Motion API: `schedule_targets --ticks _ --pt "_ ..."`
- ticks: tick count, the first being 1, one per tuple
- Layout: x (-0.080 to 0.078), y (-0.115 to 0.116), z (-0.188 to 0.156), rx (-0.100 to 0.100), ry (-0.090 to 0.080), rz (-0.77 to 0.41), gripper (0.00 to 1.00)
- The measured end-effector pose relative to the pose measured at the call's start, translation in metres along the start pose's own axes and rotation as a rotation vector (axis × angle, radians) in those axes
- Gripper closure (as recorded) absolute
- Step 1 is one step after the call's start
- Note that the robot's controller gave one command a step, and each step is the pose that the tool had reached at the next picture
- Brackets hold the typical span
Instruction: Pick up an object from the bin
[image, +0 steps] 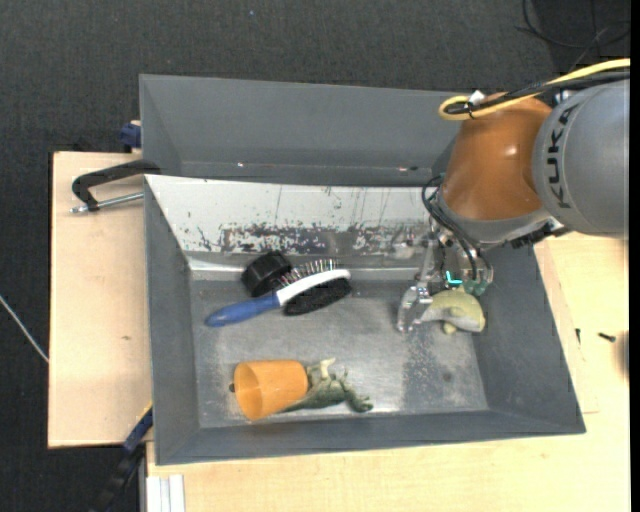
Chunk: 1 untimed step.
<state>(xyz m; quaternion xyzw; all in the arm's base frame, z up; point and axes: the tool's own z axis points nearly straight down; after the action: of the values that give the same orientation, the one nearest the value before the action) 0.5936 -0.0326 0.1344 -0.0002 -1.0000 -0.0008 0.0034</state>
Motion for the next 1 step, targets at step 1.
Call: schedule_targets --ticks 1 --pt "-0.0070 0.0553 0.0259 0.002 -0.009 -0.220 0.00"
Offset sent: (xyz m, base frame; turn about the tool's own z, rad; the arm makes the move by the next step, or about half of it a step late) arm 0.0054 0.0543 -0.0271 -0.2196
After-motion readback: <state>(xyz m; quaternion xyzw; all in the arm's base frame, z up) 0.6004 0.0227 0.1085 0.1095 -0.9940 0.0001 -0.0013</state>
